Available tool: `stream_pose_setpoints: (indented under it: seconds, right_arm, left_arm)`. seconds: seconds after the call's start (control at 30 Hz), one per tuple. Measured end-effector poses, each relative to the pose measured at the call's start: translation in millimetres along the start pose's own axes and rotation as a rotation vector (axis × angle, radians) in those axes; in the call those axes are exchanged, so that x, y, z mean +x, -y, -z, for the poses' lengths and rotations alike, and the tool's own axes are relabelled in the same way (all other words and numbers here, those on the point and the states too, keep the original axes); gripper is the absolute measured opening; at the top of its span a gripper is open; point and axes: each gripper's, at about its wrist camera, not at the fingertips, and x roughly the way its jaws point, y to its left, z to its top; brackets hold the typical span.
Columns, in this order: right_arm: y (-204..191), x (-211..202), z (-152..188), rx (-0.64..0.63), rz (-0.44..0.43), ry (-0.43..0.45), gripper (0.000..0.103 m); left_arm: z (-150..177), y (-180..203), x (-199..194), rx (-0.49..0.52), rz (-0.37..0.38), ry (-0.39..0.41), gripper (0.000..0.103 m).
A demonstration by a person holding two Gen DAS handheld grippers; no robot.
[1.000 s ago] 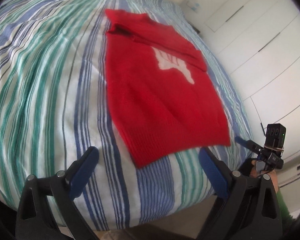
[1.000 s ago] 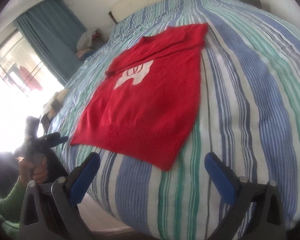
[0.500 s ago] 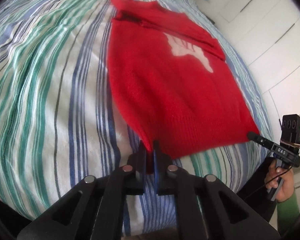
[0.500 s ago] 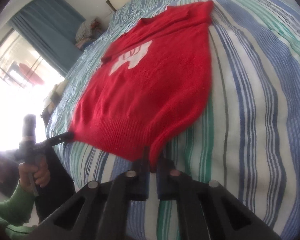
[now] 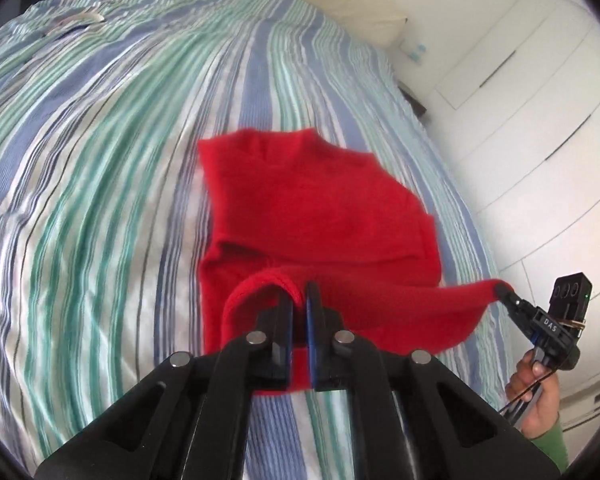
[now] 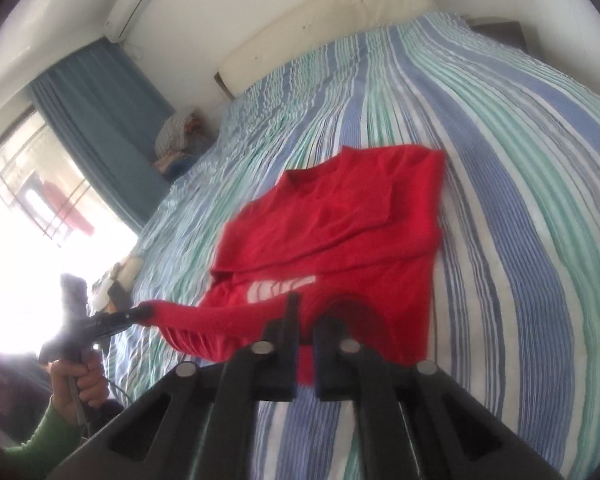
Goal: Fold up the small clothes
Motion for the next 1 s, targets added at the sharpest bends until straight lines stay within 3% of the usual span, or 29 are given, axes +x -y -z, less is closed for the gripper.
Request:
stream_pose_setpoints:
  seconds: [0.17,0.33,0.37,0.43,0.47,0.5,0.53,0.63,0.7,0.73,0.8,0.9,1.0]
  right_arm:
    - [25,67,-83,0.044,0.061,0.031,0.005]
    - [63,129,-127,0.102,0.112,0.020,0.005]
    - [73,140,-132,0.132,0.105,0.013,0.005]
    - [91,157,-137,0.210,0.101,0.023,0.008]
    - [100,162,-138,0.247,0.098,0.025,0.020]
    - [106,164,-139,0.276,0.109,0.033,0.041]
    - [110,160,-141,0.288,0.110,0.055,0.047]
    - [97,141,-144,0.207,0.101,0.097,0.047]
    - [75,132,-139,0.096,0.085,0.066,0.047]
    - [65,130,-132,0.048,0.052,0.034,0.047]
    - [50,128,-110,-0.022,0.002,-0.049,0.050]
    - [40,123,-61,-0.127,0.095,-0.142,0.053]
    - [38,96,-13,-0.198,0.149,-0.135,0.057]
  left_arm:
    - [-79,2,68,0.011,-0.081,-0.010,0.003]
    - [-116,-8,126,-0.004,-0.148,-0.035,0.008]
    - [-121,-11,133,-0.010,-0.183,-0.032,0.015]
    - [-129,-19,137,-0.031,-0.247,-0.018,0.043]
    - [-133,-24,133,-0.043,-0.257,0.000,0.061]
    - [-135,-28,125,-0.055,-0.256,0.028,0.069]
    - [-135,-31,116,-0.064,-0.246,0.057,0.071]
    - [-123,-33,91,-0.026,-0.196,0.092,0.077]
    - [-102,-30,80,0.035,-0.159,0.072,0.090]
    - [-90,-29,78,0.072,-0.157,0.046,0.092]
    - [-60,-32,77,0.136,-0.188,-0.014,0.092]
    - [-11,-41,61,0.213,-0.276,-0.048,0.092]
    - [26,-53,38,0.262,-0.323,-0.022,0.097]
